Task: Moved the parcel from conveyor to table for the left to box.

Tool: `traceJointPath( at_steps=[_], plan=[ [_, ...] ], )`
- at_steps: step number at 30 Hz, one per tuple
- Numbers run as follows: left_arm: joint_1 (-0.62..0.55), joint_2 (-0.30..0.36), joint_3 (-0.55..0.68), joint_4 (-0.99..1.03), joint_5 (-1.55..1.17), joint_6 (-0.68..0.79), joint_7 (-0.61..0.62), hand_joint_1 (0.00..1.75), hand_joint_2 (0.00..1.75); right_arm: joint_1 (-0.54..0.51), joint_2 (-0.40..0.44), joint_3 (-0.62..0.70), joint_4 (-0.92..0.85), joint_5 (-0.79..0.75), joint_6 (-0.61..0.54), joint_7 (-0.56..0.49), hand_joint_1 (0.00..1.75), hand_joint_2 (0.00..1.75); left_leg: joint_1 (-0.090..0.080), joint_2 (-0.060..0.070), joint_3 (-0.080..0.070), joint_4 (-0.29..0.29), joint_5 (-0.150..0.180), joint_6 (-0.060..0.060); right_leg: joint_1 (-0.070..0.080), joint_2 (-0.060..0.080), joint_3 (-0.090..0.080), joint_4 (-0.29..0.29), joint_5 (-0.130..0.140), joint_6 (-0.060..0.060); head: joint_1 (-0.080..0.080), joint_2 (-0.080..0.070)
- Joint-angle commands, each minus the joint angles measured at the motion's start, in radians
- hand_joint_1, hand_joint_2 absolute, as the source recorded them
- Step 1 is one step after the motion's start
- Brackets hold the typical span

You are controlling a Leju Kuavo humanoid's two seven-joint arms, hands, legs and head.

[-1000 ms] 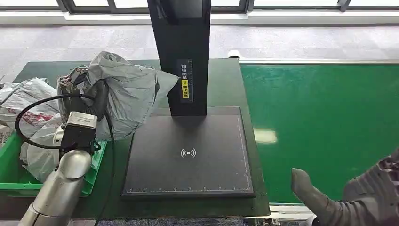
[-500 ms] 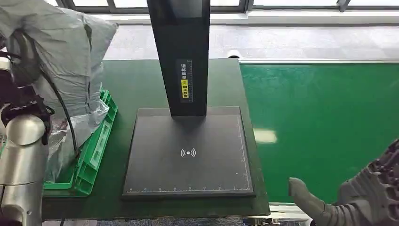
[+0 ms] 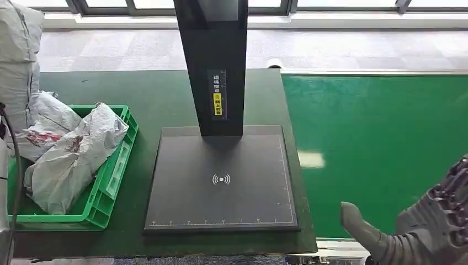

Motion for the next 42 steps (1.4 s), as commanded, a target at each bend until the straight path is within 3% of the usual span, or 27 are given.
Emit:
traceJointPath(
  at_steps=[1, 10, 16, 19, 20, 21, 22, 23, 26, 27, 29, 31, 35, 39, 42],
  plan=[
    [-0.072, -0.002, 0.101, 0.205, -0.014, 0.005, -0.016, 1.75, 1.75, -0.026, -0.037, 0.061, 0.071, -0.005, -0.009, 0.001, 0.00, 1.75, 0.001, 0.001, 0.001, 0.000, 0.000, 0.000, 0.001, 0.001, 0.001, -0.001, 0.000, 0.000, 0.000, 0.000],
    [-0.067, -0.006, 0.107, 0.206, -0.052, 0.005, 0.002, 1.75, 1.75, -0.025, -0.037, 0.061, 0.074, -0.006, -0.013, 0.001, 0.00, 1.75, 0.001, 0.001, 0.001, -0.001, 0.000, 0.000, 0.001, 0.000, 0.001, -0.001, 0.001, 0.000, 0.000, 0.000],
    [0.046, -0.046, 0.155, 0.216, -0.306, 0.005, 0.087, 1.75, 1.75, -0.030, 0.007, 0.054, 0.066, 0.030, -0.015, 0.027, 0.00, 1.75, -0.001, 0.002, 0.004, -0.004, 0.001, 0.001, 0.000, 0.002, 0.003, -0.003, 0.001, 0.000, 0.000, 0.000],
    [0.105, -0.072, 0.096, 0.192, -0.278, -0.018, 0.121, 1.75, 1.75, -0.019, 0.016, 0.043, 0.060, 0.051, -0.024, 0.049, 0.00, 1.75, -0.001, 0.001, 0.004, -0.004, 0.001, 0.001, -0.001, 0.001, 0.004, -0.003, 0.001, 0.000, 0.000, 0.000],
    [0.130, -0.079, 0.069, 0.155, -0.273, -0.010, 0.128, 0.52, 1.75, -0.015, 0.016, 0.040, 0.060, 0.052, -0.028, 0.055, 0.00, 1.75, -0.001, 0.000, 0.003, -0.003, 0.001, 0.000, -0.001, 0.000, 0.003, -0.002, 0.000, 0.000, 0.000, 0.000],
    [0.152, -0.095, 0.051, 0.121, -0.265, -0.012, 0.136, 0.00, 1.75, -0.009, 0.018, 0.035, 0.060, 0.051, -0.033, 0.056, 0.00, 1.75, -0.001, 0.000, 0.004, -0.005, 0.001, 0.001, -0.001, -0.001, 0.004, -0.004, 0.001, 0.000, 0.000, 0.000],
    [0.180, -0.108, 0.028, 0.073, -0.243, -0.037, 0.150, 0.00, 1.75, -0.004, 0.020, 0.028, 0.061, 0.053, -0.037, 0.056, 0.00, 1.75, -0.001, -0.001, 0.003, -0.003, 0.001, 0.001, -0.001, -0.002, 0.003, -0.003, 0.000, 0.000, 0.000, 0.000],
    [0.221, -0.138, 0.011, 0.001, -0.164, -0.067, 0.152, 0.00, 0.00, 0.009, 0.021, 0.019, 0.061, 0.058, -0.046, 0.053, 0.00, 1.75, -0.001, -0.002, 0.004, -0.005, 0.001, 0.001, -0.001, -0.002, 0.004, -0.004, 0.001, 0.000, 0.000, 0.000],
    [0.342, -0.194, -0.044, -0.184, 0.063, -0.077, 0.105, 0.00, 0.00, 0.051, 0.027, -0.019, 0.056, 0.041, -0.057, 0.035, 0.00, 1.75, 0.000, -0.004, 0.003, -0.003, 0.001, 0.001, 0.000, -0.004, 0.004, -0.004, 0.000, 0.001, 0.000, 0.000],
    [0.453, -0.242, -0.042, -0.326, 0.224, -0.119, 0.063, 0.00, 0.00, 0.104, 0.021, -0.044, 0.050, 0.035, -0.050, 0.049, 0.00, 1.75, -0.001, -0.004, 0.004, -0.004, 0.001, 0.001, -0.001, -0.004, 0.005, -0.005, 0.000, 0.001, 0.000, 0.000],
    [0.596, -0.254, -0.120, -0.488, 0.273, -0.015, 0.034, 0.00, 0.00, 0.156, 0.021, -0.080, 0.050, 0.008, -0.028, 0.002, 0.00, 1.75, -0.002, -0.002, 0.005, -0.004, 0.000, 0.002, -0.002, -0.002, 0.004, -0.005, -0.001, 0.001, 0.000, 0.000],
    [0.611, -0.241, -0.140, -0.509, 0.282, 0.005, 0.037, 0.00, 0.00, 0.159, 0.025, -0.084, 0.050, 0.006, -0.022, 0.001, 0.00, 1.75, -0.003, 0.000, 0.005, -0.003, -0.003, 0.003, -0.003, -0.001, 0.004, -0.004, -0.002, 0.001, 0.000, 0.000],
    [0.678, -0.319, -0.104, -0.571, 0.338, 0.005, 0.025, 0.00, 0.00, 0.174, 0.048, -0.095, 0.031, 0.017, -0.017, 0.010, 0.00, 1.75, -0.003, 0.004, 0.003, -0.001, -0.006, 0.005, -0.003, 0.003, 0.001, -0.003, -0.003, 0.002, 0.000, 0.000],
    [0.704, -0.328, -0.097, -0.651, 0.291, 0.005, 0.062, 0.00, 0.00, 0.178, 0.069, -0.094, 0.010, 0.034, -0.008, 0.037, 0.00, 1.75, -0.003, 0.003, 0.002, 0.000, -0.006, 0.005, -0.003, 0.002, 0.001, -0.003, -0.004, 0.003, 0.000, 0.000],
    [0.734, -0.363, -0.027, -0.713, 0.223, 0.005, 0.020, 0.00, 0.00, 0.177, 0.100, -0.098, 0.000, 0.023, 0.000, 0.062, 0.00, 1.75, -0.003, 0.005, 0.002, -0.001, -0.006, 0.005, -0.003, 0.004, 0.000, -0.003, -0.004, 0.003, 0.000, 0.000]
  ],
)
